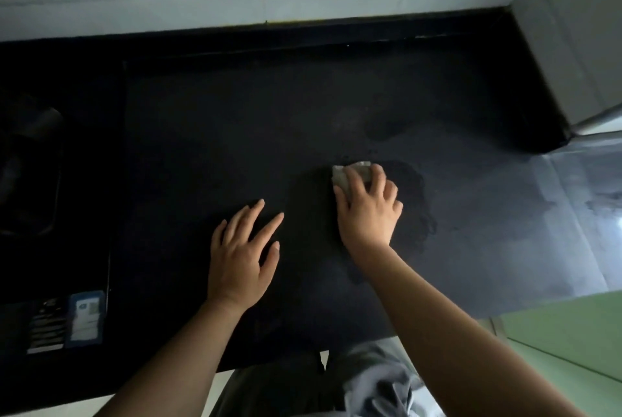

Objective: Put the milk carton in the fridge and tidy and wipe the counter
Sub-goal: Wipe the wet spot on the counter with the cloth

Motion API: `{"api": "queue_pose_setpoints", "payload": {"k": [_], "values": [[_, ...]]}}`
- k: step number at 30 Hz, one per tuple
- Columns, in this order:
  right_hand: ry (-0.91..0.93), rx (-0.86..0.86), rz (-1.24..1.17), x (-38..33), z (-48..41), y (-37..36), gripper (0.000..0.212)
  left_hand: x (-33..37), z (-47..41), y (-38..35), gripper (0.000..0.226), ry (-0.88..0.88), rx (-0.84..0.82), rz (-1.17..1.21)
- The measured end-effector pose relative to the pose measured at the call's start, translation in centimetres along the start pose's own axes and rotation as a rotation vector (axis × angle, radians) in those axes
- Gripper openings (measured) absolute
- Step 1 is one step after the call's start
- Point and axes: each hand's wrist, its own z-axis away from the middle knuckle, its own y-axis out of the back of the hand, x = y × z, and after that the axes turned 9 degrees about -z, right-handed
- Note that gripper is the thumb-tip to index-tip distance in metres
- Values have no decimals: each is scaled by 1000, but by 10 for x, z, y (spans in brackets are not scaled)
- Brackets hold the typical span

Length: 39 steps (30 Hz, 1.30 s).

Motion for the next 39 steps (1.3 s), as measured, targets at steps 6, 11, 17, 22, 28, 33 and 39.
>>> {"api": "queue_pose_setpoints", "payload": {"k": [6, 11, 17, 22, 28, 33, 39], "values": [[311, -57, 133, 50, 68, 14, 44, -1, 1, -1, 46, -1, -2, 23], [-7, 35, 12, 30, 8, 14, 42, 0, -1, -1, 46, 3, -1, 24], [293, -30, 45, 16, 15, 4, 39, 0, 0, -1, 46, 6, 5, 12], [122, 36, -126, 57, 14, 42, 36, -1, -1, -3, 46, -17, 18, -1], [149, 78, -156, 80, 46, 73, 38, -3, 1, -3, 47, -41, 27, 8], [174, -33, -91, 70, 97, 40, 37, -2, 1, -4, 47, -45, 12, -13], [114, 42, 81, 47, 80, 11, 37, -3, 1, -5, 46, -45, 25, -4]]}}
